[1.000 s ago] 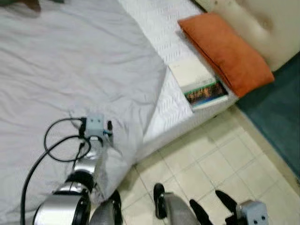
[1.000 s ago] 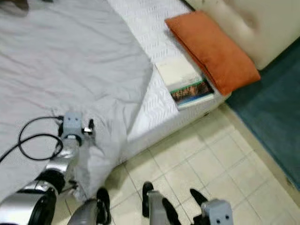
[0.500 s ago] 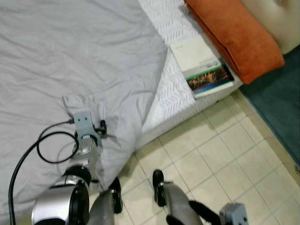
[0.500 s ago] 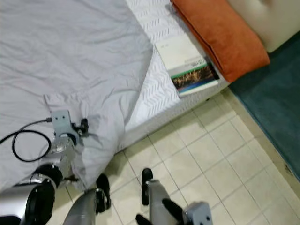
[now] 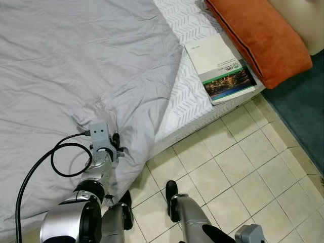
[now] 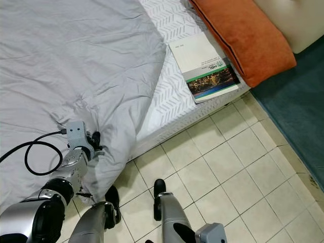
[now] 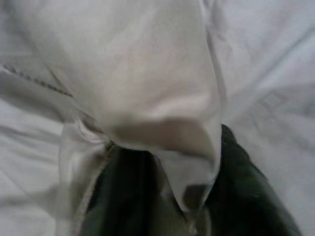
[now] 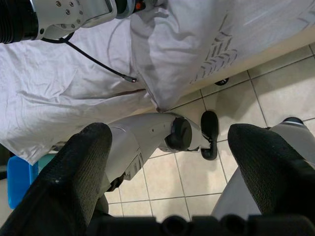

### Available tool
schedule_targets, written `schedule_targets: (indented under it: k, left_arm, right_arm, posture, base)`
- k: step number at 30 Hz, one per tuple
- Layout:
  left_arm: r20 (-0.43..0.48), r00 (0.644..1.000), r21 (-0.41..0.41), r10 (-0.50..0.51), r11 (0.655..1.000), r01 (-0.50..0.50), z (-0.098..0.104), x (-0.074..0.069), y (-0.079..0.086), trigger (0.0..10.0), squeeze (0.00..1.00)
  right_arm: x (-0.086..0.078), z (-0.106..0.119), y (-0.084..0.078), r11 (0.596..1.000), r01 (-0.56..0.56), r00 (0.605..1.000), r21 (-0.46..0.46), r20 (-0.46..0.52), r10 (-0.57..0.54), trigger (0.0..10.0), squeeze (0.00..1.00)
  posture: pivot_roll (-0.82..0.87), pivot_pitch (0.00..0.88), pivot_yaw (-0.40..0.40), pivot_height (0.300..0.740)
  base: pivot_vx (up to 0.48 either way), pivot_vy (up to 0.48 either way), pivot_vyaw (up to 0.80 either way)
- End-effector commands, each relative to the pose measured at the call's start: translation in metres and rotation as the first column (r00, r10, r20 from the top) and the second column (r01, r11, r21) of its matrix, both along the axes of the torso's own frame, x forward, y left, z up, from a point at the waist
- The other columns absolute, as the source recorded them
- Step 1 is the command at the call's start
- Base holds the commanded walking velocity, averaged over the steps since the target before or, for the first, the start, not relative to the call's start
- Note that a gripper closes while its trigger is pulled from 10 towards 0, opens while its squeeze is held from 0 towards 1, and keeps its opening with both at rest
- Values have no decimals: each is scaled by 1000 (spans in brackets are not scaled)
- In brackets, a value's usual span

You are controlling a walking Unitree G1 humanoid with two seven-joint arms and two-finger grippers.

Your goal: Clean up the room

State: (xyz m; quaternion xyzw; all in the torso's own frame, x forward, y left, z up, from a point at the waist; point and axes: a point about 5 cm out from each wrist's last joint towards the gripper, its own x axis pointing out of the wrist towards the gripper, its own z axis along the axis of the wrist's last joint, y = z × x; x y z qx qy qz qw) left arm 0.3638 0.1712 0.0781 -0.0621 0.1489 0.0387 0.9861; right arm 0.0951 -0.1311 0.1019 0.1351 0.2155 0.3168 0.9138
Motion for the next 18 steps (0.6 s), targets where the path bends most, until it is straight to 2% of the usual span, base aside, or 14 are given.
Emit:
schedule_targets:
  k: [1, 7, 9, 12, 13, 14, 16, 17, 18]
  left_arm:
    - [-123, 989, -14, -82, 997, 81, -30, -17, -18, 0, 0]
    - [-106, 981, 2, -164, 986, 165, -28, -16, -33, 0, 0]
    - [-77, 966, 50, -247, 967, 251, -23, -14, -48, 0, 0]
    - [-54, 944, 74, -325, 942, 329, -20, -14, -62, 0, 0]
    - [-54, 944, 74, -325, 942, 329, -20, -14, -62, 0, 0]
    - [-49, 930, 95, -363, 926, 366, -20, -15, -70, 392, 0]
    - [-50, 928, 108, -370, 922, 373, -20, -15, -73, 392, 0]
    - [-56, 929, 116, -367, 921, 371, -20, -15, -73, 2863, 0]
    - [-59, 924, 145, -378, 913, 382, -19, -15, -76, 10000, 0]
  right_arm:
    - [-6, -4, -2, 1000, 7, 999, -8, -40, -7, 10000, 0]
    - [-1, -7, -2, 1000, 16, 999, -10, -28, -16, 10000, 0]
    - [8, -12, -4, 999, 33, 999, -15, -15, -34, 10000, 0]
    - [16, -17, -7, 998, 51, 999, -26, -1, -52, 10000, 0]
    - [16, -17, -7, 998, 51, 999, -26, -1, -52, 10000, 0]
    - [23, -19, -9, 997, 70, 997, -30, 16, -69, 10000, 0]
    - [26, -19, -10, 997, 78, 997, -29, 23, -77, 10000, 0]
    - [31, -23, -11, 996, 87, 996, -29, 27, -87, 10000, 0]
    - [36, -22, -13, 994, 100, 994, -33, 46, -99, 10000, 0]
  posture:
    - [-454, 590, -89, 740]
    - [-426, 562, -67, 740]
    - [-397, 532, -44, 740]
    - [-378, 508, -25, 740]
    - [-378, 508, -25, 740]
    - [-354, 456, -2, 740]
    - [-354, 456, -2, 740]
    - [-344, 421, 16, 740]
    - [-344, 404, 24, 740]
  base:
    - [0, 0, 0]
    - [0, 0, 0]
    - [0, 0, 0]
    - [0, 0, 0]
    - [0, 0, 0]
    - [0, 0, 0]
    - [0, 0, 0]
    - [0, 0, 0]
    - [0, 0, 0]
